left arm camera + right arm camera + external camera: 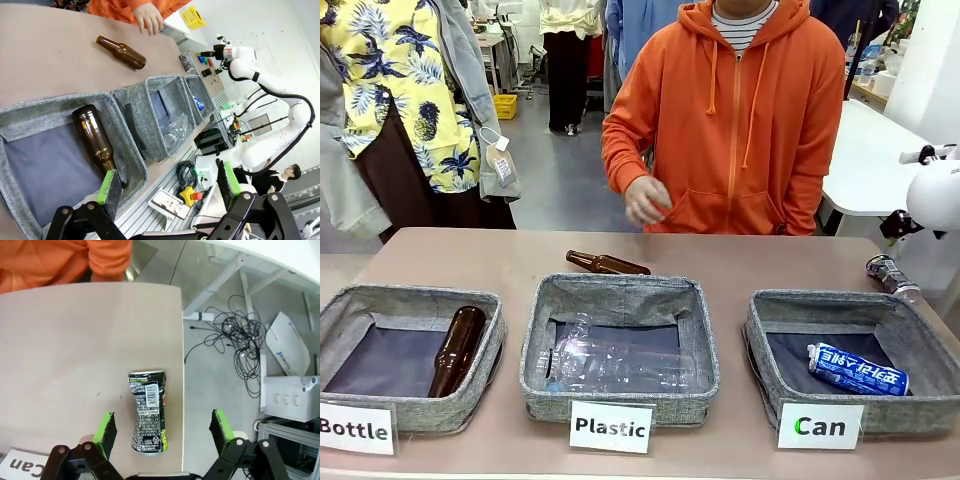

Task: Sort the can waste into the basket.
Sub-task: Pick up the can waste from the table and place it in the right Fabric basket.

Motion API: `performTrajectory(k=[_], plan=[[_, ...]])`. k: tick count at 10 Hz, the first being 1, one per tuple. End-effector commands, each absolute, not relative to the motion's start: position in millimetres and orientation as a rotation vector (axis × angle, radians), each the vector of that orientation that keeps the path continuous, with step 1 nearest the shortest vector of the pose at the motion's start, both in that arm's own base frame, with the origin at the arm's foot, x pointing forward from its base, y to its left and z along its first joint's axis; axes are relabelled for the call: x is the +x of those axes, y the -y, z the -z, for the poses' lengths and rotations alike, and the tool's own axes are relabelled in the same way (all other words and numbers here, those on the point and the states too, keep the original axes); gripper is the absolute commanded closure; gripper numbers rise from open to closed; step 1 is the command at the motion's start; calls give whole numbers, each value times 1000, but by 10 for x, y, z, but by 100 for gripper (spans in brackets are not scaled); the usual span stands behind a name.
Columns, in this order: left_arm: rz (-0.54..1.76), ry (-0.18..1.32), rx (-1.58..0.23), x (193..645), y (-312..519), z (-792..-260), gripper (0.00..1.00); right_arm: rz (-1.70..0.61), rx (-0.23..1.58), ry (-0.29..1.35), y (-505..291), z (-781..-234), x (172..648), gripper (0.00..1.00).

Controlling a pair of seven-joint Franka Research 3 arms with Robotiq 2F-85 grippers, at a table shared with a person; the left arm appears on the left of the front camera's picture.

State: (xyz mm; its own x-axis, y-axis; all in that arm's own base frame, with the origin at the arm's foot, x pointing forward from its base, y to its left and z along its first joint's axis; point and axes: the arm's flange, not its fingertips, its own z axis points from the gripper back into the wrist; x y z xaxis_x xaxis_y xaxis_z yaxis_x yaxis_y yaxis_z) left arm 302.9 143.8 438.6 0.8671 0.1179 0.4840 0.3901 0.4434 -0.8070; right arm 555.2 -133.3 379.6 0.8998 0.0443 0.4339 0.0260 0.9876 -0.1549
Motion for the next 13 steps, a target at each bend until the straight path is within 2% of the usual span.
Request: performTrajectory(k=[1, 11, 12, 13], plan=[[175, 530, -1128, 3028, -1433, -4408, 0, -42, -131, 458, 1443, -3715, 5694, 0], [175, 530, -1128, 3028, -1433, -4408, 0, -12, -55, 327, 1596, -3081, 5882, 0], [175, 530, -1128, 3028, -1433, -4408, 0, -16, -47, 301, 1601, -3071, 5873, 45], [175, 530, -1128, 3028, -1433, -4408, 0, -16, -40, 293, 1600, -3070, 5878, 59]])
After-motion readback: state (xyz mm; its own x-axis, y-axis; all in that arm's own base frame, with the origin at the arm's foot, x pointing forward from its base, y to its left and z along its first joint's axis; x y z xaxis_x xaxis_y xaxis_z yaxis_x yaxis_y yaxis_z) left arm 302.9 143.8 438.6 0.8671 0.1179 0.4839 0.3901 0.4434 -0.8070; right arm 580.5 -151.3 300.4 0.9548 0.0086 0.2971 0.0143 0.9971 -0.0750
